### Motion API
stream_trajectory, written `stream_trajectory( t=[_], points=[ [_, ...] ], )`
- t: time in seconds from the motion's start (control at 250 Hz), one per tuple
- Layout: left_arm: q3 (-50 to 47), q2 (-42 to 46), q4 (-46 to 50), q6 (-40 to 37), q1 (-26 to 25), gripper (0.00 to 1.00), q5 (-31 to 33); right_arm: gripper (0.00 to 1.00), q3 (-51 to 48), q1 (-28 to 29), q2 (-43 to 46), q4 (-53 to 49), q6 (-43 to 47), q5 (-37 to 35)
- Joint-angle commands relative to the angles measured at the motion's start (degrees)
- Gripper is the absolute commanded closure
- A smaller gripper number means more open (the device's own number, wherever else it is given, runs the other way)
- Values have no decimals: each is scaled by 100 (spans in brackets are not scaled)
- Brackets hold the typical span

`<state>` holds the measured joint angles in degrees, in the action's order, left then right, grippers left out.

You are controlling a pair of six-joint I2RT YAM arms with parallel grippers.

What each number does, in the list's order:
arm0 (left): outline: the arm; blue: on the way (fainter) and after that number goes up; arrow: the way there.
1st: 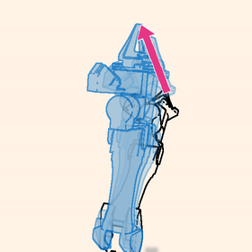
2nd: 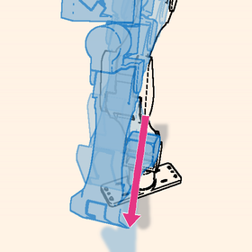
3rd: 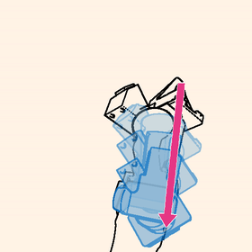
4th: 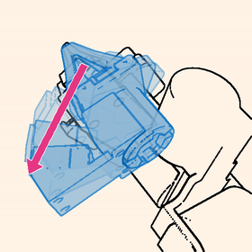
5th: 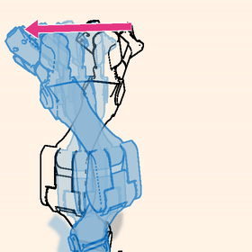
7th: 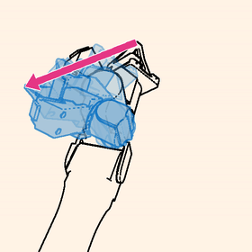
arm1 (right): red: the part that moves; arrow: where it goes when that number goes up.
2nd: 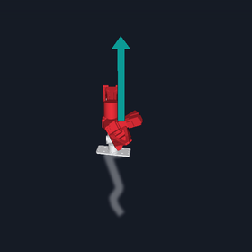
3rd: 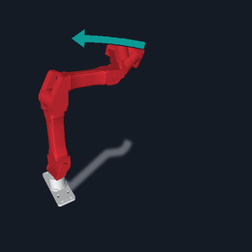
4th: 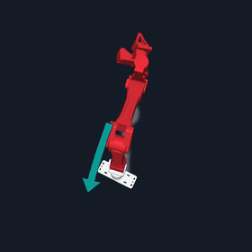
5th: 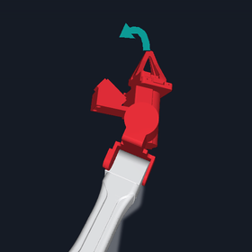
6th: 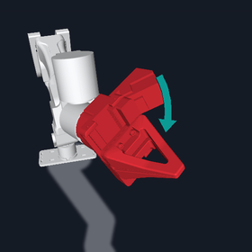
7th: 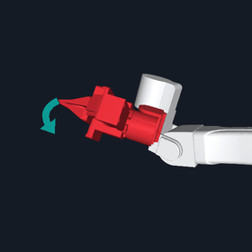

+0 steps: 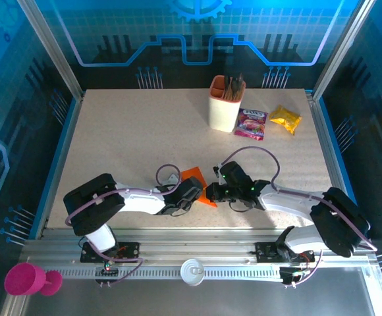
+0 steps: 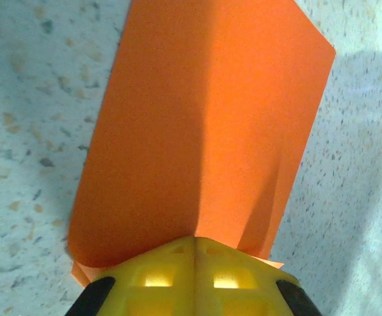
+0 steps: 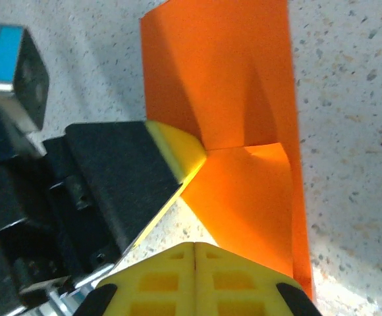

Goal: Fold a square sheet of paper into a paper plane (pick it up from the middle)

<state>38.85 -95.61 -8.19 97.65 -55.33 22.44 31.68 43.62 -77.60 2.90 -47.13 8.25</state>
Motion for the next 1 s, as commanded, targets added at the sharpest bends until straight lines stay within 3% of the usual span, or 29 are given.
stream_trajectory(
  t=[0.0, 0.28, 0.611, 0.719, 0.843, 0.931, 0.995],
  points=[
    [-33, -216, 780, 391, -17, 100, 316, 100, -216, 131, -170, 458, -307, -225],
    [-8, -257, 697, 387, -13, 100, 320, 100, -408, 310, -634, 861, -476, -370],
    [-134, -239, 427, 379, -14, 100, 299, 100, -614, -4, -881, 884, -571, -443],
    [-139, -134, 275, 4, 20, 100, 377, 100, -681, -63, -905, 822, -522, -420],
    [-83, 262, 140, -1090, 102, 68, 431, 100, -698, -90, -973, 650, -388, -403],
    [-86, 567, 41, -1877, 285, 56, 65, 100, -692, -146, -1049, 546, -285, -370],
    [-58, 741, 32, -2403, 414, 56, -364, 100, -697, -201, -1129, 542, -237, -306]
  ],
)
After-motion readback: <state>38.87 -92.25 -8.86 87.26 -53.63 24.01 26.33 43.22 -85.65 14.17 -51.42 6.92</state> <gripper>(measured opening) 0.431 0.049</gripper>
